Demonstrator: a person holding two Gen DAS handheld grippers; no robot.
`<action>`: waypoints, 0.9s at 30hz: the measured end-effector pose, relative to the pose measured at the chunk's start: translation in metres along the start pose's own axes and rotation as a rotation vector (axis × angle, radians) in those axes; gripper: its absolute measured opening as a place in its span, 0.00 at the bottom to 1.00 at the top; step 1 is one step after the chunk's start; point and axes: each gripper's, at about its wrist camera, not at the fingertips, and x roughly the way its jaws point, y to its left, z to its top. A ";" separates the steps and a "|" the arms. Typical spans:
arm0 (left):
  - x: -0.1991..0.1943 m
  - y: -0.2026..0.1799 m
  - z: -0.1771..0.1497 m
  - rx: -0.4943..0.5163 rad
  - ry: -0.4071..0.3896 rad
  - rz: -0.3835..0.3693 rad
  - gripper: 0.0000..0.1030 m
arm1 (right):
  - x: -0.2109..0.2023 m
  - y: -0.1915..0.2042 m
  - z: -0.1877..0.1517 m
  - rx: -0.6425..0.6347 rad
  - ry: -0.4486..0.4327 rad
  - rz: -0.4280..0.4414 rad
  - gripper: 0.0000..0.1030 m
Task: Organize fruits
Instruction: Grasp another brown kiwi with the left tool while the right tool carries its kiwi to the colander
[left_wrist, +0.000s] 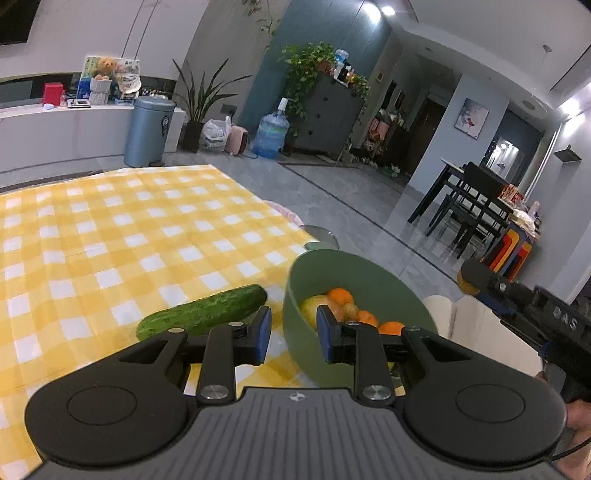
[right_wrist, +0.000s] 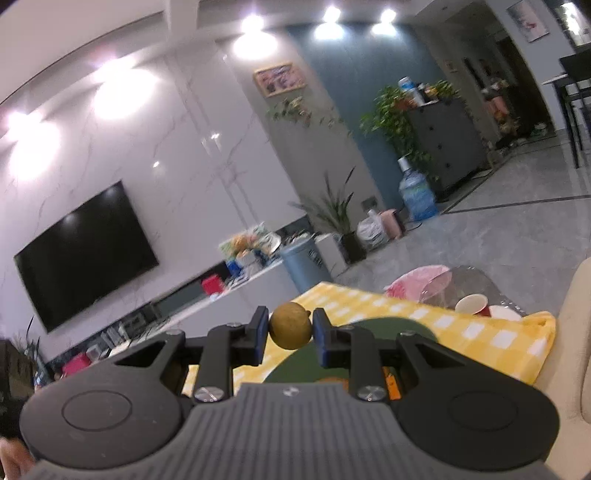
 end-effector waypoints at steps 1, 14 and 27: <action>0.000 0.003 0.000 0.000 -0.003 0.011 0.29 | 0.004 0.002 -0.002 -0.012 0.028 0.031 0.21; -0.011 0.017 0.003 -0.017 -0.057 0.068 0.28 | 0.019 0.030 -0.026 -0.185 0.149 0.176 0.21; 0.019 -0.035 -0.053 0.596 0.250 -0.032 0.42 | 0.028 0.019 -0.025 -0.166 0.149 0.097 0.21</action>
